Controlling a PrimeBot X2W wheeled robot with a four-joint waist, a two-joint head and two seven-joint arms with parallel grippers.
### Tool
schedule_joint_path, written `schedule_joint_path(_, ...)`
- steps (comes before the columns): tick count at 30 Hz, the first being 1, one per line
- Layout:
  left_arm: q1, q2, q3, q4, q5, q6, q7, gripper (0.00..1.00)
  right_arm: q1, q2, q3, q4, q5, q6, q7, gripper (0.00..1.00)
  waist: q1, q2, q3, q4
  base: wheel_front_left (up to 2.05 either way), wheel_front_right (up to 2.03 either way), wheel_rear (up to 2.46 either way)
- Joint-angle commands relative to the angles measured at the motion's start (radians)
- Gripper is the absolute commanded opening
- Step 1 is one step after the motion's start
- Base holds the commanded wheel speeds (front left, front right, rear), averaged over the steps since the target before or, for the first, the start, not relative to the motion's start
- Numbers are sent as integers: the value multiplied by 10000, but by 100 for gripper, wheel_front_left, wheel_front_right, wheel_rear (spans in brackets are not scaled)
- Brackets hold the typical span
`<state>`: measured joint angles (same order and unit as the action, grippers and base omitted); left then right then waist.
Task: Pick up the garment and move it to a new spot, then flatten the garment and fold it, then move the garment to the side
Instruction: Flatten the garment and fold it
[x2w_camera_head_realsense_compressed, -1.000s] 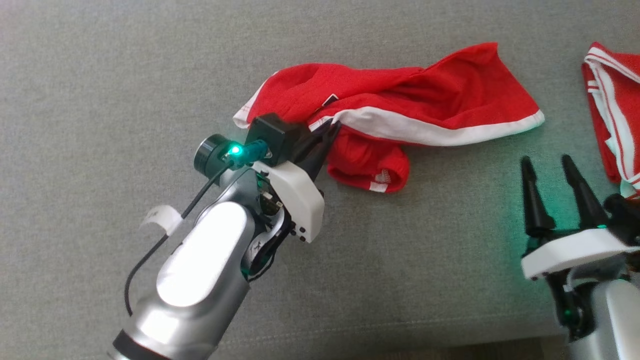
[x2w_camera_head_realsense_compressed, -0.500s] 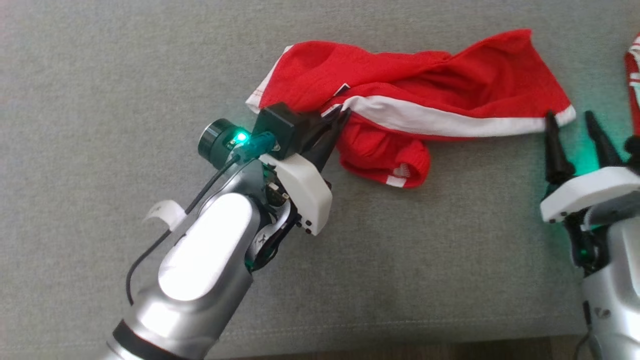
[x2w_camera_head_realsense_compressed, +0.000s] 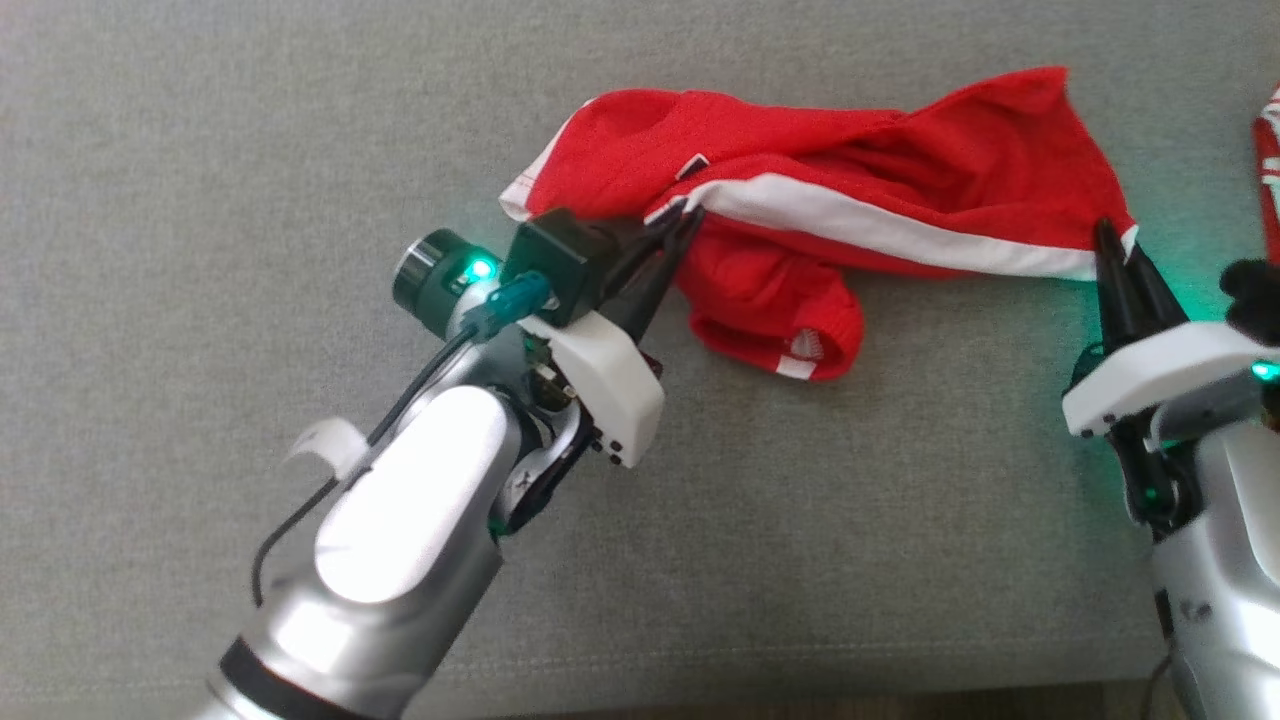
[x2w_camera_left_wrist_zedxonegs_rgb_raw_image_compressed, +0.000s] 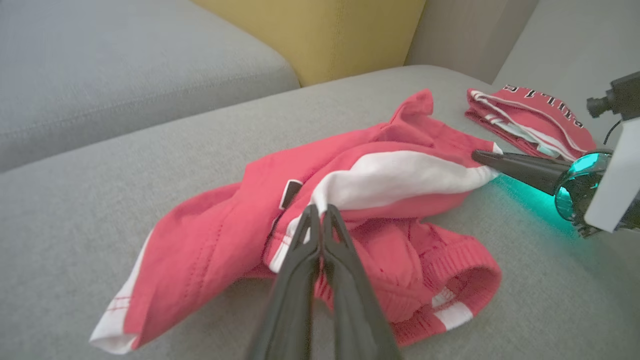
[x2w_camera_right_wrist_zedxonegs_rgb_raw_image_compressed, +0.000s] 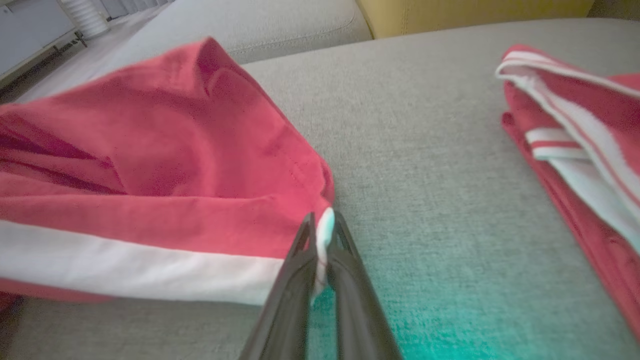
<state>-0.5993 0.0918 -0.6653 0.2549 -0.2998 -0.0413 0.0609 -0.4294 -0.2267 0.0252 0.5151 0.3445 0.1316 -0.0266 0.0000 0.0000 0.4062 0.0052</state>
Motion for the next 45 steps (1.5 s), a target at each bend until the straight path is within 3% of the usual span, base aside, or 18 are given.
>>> schedule_joint_path(1, -220, 287, 312, -526, 144, 109, -216, 0, 315, -83, 166, -678, 115, -9, -214, 0, 0, 0, -216, -92, 0, 0, 0)
schedule_joint_path(9, 125, 1198, 462, -1839, 545, 419, -272, 0, 529, -261, -180, -4078, 165, -9, 297, 0, 0, 0, -1043, -288, 0, 0, 0)
schedule_joint_path(10, 125, 1198, 462, -1839, 545, 419, -272, 0, 529, -261, -180, -4078, 165, -9, 297, 0, 0, 0, -1043, -288, 0, 0, 0)
schedule_joint_path(19, -209, 2357, 994, -3837, 954, 613, 366, 0, 160, -1, -1306, -6777, 606, -9, 2039, 0, 0, 0, -1890, -43, 0, 0, 0)
schedule_joint_path(30, -1418, 3069, 1705, -4946, 1285, 712, 1039, 0, -772, 43, -1528, -7608, 682, -9, 3064, 0, 0, 0, -2904, -38, 0, 0, 0)
schedule_joint_path(38, -1909, 3032, 2103, -5103, 1112, 912, 1093, 0, -1367, 162, -1557, -7616, 645, -9, 3347, 0, 0, 0, -3078, -134, 0, 0, 0)
schedule_joint_path(45, -2140, 2744, 2356, -4518, 585, 963, 838, 0, -1910, 280, -1556, -7011, 744, -9, 3428, 0, 0, 0, -2328, -76, 0, 0, 0)
